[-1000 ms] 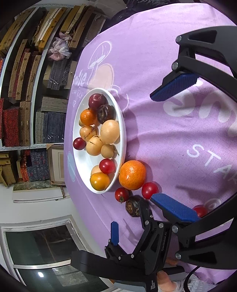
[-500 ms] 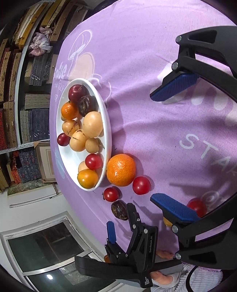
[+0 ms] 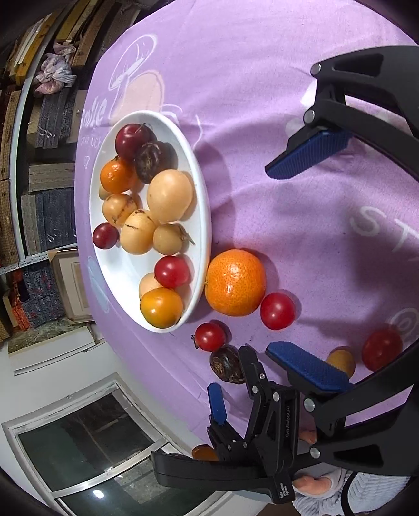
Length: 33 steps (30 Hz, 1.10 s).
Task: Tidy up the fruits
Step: 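Move the open left gripper toward the dark brown passion fruit, then grasp the passion fruit with the left gripper while the right gripper grasps a tangerine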
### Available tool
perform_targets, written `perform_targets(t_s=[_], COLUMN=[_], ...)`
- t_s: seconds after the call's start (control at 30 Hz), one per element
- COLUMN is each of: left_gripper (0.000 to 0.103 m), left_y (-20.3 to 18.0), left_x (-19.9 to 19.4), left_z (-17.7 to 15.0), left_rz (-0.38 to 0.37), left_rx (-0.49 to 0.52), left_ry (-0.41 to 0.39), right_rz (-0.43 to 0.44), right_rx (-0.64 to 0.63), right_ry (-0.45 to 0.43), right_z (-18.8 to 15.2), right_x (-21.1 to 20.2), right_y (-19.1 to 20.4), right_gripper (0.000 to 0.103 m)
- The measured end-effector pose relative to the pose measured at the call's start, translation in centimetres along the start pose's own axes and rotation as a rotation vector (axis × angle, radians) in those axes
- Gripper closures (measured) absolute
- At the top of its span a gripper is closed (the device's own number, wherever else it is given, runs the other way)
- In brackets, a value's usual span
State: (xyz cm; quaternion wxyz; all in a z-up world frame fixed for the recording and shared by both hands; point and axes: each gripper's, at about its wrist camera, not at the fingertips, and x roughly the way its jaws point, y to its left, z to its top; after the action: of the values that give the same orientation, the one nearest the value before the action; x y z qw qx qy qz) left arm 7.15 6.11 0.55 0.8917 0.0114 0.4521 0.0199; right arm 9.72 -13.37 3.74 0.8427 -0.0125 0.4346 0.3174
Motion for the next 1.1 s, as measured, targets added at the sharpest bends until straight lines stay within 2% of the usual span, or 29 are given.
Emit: perform_targets(t_s=[0.13, 0.2, 0.4, 0.5, 0.6, 0.77, 0.87, 0.9, 0.93, 1.0, 1.03, 1.07, 1.1], left_gripper=[0.003, 0.003, 0.003, 0.003, 0.003, 0.003, 0.003, 0.003, 0.004, 0.012, 0.029, 0.037, 0.041], left_y=[-0.7, -0.9, -1.2, -0.9, -0.7, -1.3, -1.4, -1.6, -1.7, -2.3, -2.6, -2.7, -2.8], left_x=[-0.3, -0.2, 0.2, 0.3, 0.3, 0.4, 0.3, 0.2, -0.1, -0.3, -0.2, -0.3, -0.3], left_z=[0.1, 0.2, 0.5, 0.5, 0.4, 0.4, 0.4, 0.4, 0.4, 0.4, 0.3, 0.3, 0.4], left_rz=[0.015, 0.019, -0.042, -0.072, -0.092, -0.058, -0.049, -0.034, -0.021, -0.039, -0.057, -0.072, -0.091], left_rx=[0.033, 0.047, 0.052, 0.028, 0.014, 0.034, 0.042, 0.048, 0.055, 0.081, 0.093, 0.089, 0.085], left_ry=[-0.017, -0.015, -0.008, -0.005, -0.011, 0.003, 0.002, -0.011, -0.029, -0.045, -0.043, -0.047, -0.048], right_rz=[0.056, 0.046, 0.027, 0.058, 0.038, -0.003, 0.002, 0.003, 0.010, 0.013, 0.031, 0.047, 0.052], right_rx=[0.023, 0.032, 0.023, 0.042, 0.020, -0.054, -0.049, -0.046, -0.044, -0.029, -0.012, 0.000, 0.003], right_ry=[-0.013, -0.006, -0.027, -0.018, -0.027, -0.028, -0.049, -0.058, -0.060, -0.032, -0.017, -0.015, -0.016], right_z=[0.8, 1.0, 0.9, 0.6, 0.5, 0.6, 0.7, 0.8, 0.8, 0.9, 1.0, 1.0, 1.0], right_x=[0.2, 0.7, 1.3, 1.9, 1.9, 2.0, 1.8, 1.7, 1.7, 2.1, 2.4, 2.5, 2.5], right_y=[0.4, 0.4, 0.6, 0.4, 1.0, 2.4, 2.2, 2.1, 2.0, 1.6, 1.2, 1.0, 0.9], right_gripper=[0.004, 0.004, 0.004, 0.004, 0.004, 0.004, 0.005, 0.008, 0.024, 0.053, 0.056, 0.056, 0.056])
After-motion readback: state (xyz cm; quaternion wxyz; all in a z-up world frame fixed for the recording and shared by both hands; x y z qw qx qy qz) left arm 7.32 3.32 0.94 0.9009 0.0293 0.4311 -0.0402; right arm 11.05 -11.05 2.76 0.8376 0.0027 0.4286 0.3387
